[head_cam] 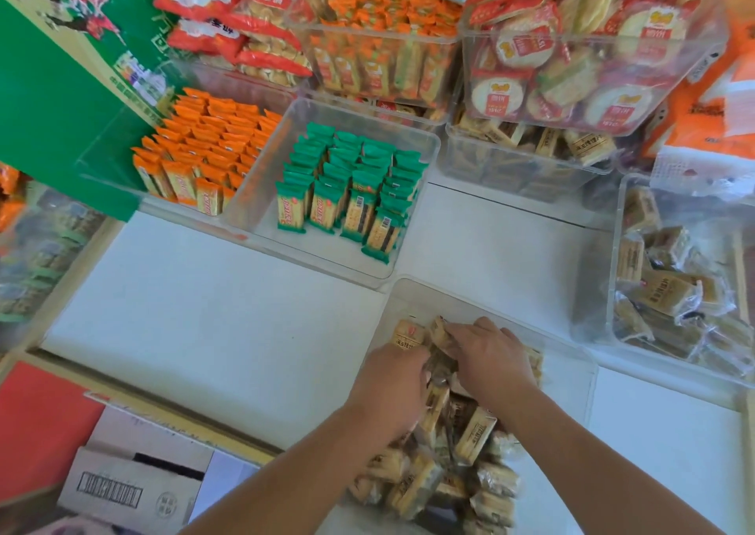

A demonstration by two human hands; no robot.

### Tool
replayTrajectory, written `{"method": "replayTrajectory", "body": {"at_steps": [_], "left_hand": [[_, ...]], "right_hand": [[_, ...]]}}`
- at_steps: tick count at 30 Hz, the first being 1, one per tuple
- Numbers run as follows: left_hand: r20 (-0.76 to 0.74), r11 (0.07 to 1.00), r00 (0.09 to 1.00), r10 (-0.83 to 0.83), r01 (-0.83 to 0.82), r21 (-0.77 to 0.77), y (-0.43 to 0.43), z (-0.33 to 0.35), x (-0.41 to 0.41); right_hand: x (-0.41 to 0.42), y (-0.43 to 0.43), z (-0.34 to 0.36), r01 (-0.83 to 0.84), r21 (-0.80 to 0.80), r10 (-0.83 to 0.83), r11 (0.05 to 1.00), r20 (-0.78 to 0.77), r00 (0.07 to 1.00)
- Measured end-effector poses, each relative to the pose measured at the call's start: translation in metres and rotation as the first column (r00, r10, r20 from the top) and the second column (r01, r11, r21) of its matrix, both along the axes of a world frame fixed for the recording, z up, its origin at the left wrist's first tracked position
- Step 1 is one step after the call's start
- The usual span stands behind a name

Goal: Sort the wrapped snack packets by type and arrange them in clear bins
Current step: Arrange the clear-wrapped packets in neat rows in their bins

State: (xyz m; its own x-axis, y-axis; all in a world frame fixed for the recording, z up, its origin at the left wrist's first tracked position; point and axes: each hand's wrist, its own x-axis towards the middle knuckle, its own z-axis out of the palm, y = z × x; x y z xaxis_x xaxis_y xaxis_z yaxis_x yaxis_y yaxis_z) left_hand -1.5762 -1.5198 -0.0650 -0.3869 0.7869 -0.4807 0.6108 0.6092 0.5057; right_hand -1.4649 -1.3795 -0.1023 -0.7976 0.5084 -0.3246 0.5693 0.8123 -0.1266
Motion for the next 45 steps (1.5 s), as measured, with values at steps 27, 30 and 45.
{"method": "replayTrajectory", "body": {"at_steps": [27,30,45], "left_hand": [[0.637,0.826,0.541,0.549,-0.47,-0.312,0.032,-0.018,-0.011],[0.701,0.829,0.493,0.514,-0.495,-0.26,0.029,-0.013,-0.012],[0.019,0.99,0.999,-0.03,0.027,0.14,-0.052,-0.007,0.021]], "right_hand": [[0.021,-0.004,-0.006,0.092,-0.108,-0.092,0.99,0.012,0.996],[0.015,-0.005,-0.002,0.074,-0.108,-0.069,0.991,0.051,0.996],[-0.002,-0.025,-0.016,0.131,0.207,-0.091,0.97,-0.191,0.977]]}}
